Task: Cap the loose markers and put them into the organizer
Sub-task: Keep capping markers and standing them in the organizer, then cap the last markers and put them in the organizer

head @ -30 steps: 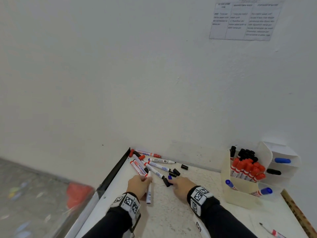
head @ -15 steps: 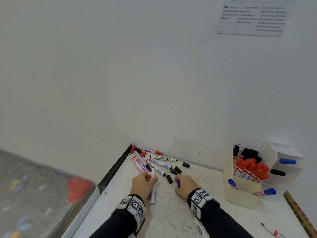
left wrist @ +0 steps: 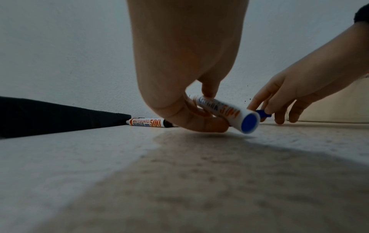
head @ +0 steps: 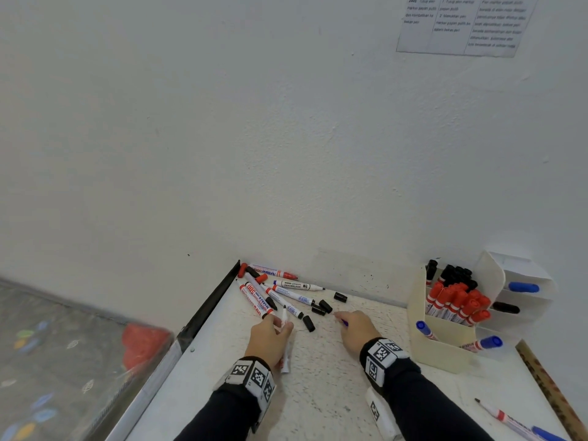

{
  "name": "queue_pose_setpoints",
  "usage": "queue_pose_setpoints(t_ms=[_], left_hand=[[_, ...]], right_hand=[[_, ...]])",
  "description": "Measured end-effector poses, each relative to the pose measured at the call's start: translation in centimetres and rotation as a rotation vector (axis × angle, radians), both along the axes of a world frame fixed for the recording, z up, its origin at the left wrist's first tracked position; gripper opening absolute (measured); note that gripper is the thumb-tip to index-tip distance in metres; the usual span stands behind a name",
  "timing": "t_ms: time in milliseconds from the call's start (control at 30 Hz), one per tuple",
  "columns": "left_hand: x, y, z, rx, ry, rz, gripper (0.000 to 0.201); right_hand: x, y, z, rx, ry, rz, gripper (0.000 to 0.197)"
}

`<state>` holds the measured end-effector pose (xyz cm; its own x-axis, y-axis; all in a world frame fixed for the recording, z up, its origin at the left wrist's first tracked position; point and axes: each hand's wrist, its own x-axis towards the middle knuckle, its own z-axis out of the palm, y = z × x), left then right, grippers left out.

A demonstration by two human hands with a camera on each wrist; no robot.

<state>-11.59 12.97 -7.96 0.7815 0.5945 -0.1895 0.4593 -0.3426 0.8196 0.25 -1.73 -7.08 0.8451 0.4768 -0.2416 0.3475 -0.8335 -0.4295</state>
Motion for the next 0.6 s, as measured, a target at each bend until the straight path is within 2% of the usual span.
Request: queue_pose_setpoints(t_ms=[67,133,200,267,367,433,500,600], left_hand=[[0.1,-0.1,0.1,0.005,0.0,-0.029,0.027],[0.1,-0.1,0.2,0.024,-0.007,-0.052,0.024],[0.2,-0.2,0.2,0.042,-0.007,-0.073,0.023],[0.2,-0.3,0.1,0.041,-0.001,-0.097,0.027],[0.1,-0.7,0.2,0.056,0.022,-0.143,0.033],[0.0,-1.0,0.3,0.087,0.035,-0.182,0.032],[-0.1,-1.2,0.4,0.098,0.021,-0.206,0.03],[-0.3,-1.2,0.4,0.095,0.015,-0.227,0.029]], right_hand=[[-0.4,-0.7,0.4,-0.064,0.016,0.03,0.052],[-0.9,-1.5,1.0,-0.049,-0.012,0.014,0.05],[-1.5,-2.5,1.8,0.027,-0.039,-0.031,0.035],[-2.1,-4.1,2.4,0.029,0.02,-0.035,0.022],[-2.7,-7.4,3.1,-0.156,0.186,0.027,0.01],[-2.8,-10.2,3.3,-0.281,0.226,0.027,0.017],[-2.5,-13.1,3.1,-0.361,0.212,-0.025,0.026],[-2.2,-17.7,3.0,-0.471,0.072,-0.146,0.021]])
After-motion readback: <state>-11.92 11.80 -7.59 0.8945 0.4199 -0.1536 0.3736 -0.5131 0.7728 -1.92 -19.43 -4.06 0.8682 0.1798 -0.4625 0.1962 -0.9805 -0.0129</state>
